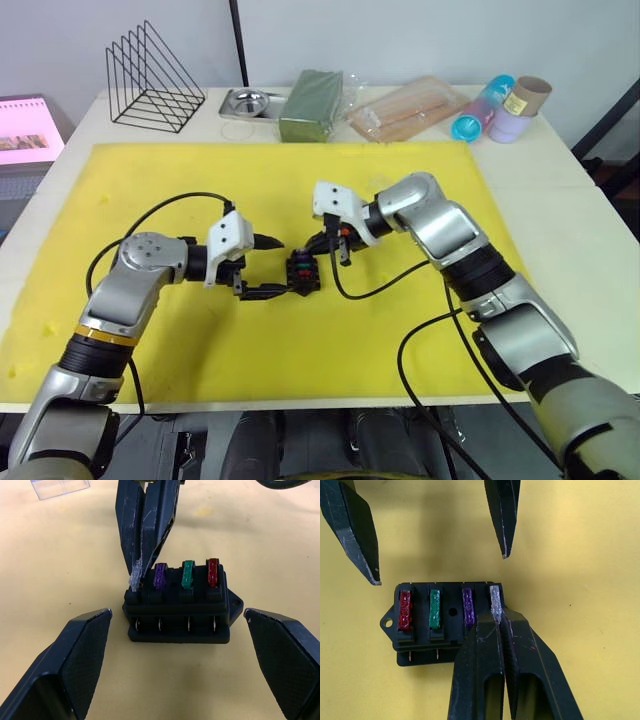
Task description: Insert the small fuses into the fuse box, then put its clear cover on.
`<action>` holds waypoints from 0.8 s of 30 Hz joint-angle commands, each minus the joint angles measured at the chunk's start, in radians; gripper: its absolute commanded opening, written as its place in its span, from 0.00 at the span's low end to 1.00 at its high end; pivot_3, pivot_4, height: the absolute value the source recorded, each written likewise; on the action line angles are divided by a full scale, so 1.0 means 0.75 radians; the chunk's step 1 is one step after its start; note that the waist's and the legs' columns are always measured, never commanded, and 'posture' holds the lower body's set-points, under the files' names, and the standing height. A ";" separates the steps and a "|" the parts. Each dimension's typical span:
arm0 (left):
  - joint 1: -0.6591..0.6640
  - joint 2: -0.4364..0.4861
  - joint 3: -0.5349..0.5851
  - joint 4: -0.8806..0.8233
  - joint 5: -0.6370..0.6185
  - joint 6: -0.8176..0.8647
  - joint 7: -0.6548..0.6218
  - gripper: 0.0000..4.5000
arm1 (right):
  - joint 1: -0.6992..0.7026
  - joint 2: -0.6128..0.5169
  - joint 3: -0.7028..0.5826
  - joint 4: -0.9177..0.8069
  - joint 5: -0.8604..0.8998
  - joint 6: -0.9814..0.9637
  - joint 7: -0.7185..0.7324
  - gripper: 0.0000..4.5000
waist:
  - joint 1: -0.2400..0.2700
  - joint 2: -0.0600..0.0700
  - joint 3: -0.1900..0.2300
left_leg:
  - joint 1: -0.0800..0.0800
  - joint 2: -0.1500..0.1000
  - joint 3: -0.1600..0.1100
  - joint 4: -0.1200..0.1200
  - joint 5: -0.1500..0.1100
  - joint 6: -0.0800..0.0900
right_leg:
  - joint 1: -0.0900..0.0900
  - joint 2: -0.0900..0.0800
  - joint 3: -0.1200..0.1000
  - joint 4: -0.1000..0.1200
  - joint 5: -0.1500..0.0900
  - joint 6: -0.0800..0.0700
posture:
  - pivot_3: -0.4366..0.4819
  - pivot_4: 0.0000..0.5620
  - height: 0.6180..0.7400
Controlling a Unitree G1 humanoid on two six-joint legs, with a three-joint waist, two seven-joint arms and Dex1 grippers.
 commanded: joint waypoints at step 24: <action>-0.025 0.008 0.020 -0.005 0.003 -0.028 -0.019 1.00 | -0.041 -0.092 -0.109 -0.229 0.110 0.074 0.041 0.30 | 0.001 0.000 0.000 | -0.001 0.000 0.000 0.000 0.000 0.000 | 0.000 0.000 0.000 0.000 0.000 0.000 | 0.48 0.27 1.00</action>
